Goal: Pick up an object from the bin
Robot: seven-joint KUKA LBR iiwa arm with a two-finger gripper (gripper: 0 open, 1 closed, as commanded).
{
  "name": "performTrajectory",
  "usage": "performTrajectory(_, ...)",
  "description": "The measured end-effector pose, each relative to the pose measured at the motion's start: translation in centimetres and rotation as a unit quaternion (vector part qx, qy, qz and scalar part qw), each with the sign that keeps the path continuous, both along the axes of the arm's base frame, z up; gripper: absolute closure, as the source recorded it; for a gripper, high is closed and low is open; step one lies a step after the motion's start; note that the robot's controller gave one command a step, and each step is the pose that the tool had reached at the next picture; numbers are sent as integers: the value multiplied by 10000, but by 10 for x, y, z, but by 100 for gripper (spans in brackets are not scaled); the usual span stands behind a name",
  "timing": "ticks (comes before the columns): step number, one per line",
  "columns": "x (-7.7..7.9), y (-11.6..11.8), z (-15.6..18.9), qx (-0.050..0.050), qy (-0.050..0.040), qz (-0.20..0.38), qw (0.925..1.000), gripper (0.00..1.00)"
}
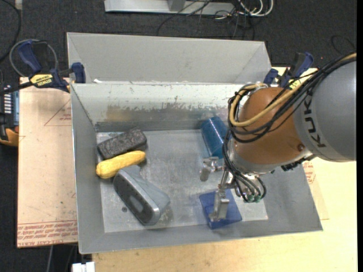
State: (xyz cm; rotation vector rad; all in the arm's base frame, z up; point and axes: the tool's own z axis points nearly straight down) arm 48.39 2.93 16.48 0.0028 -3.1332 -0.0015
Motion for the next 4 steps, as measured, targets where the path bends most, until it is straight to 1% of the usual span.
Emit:
performTrajectory(1, 2, 0, 4, 2, -37, -11, 10000, 0)
performTrajectory(2, 1, -37, -93, 7, -93, -259, 9996, 0)
performTrajectory(3, -1, -29, -5, 14, -101, -912, 9958, 0)
performTrajectory(4, -4, -32, -65, 15, -71, 383, 9992, 0)
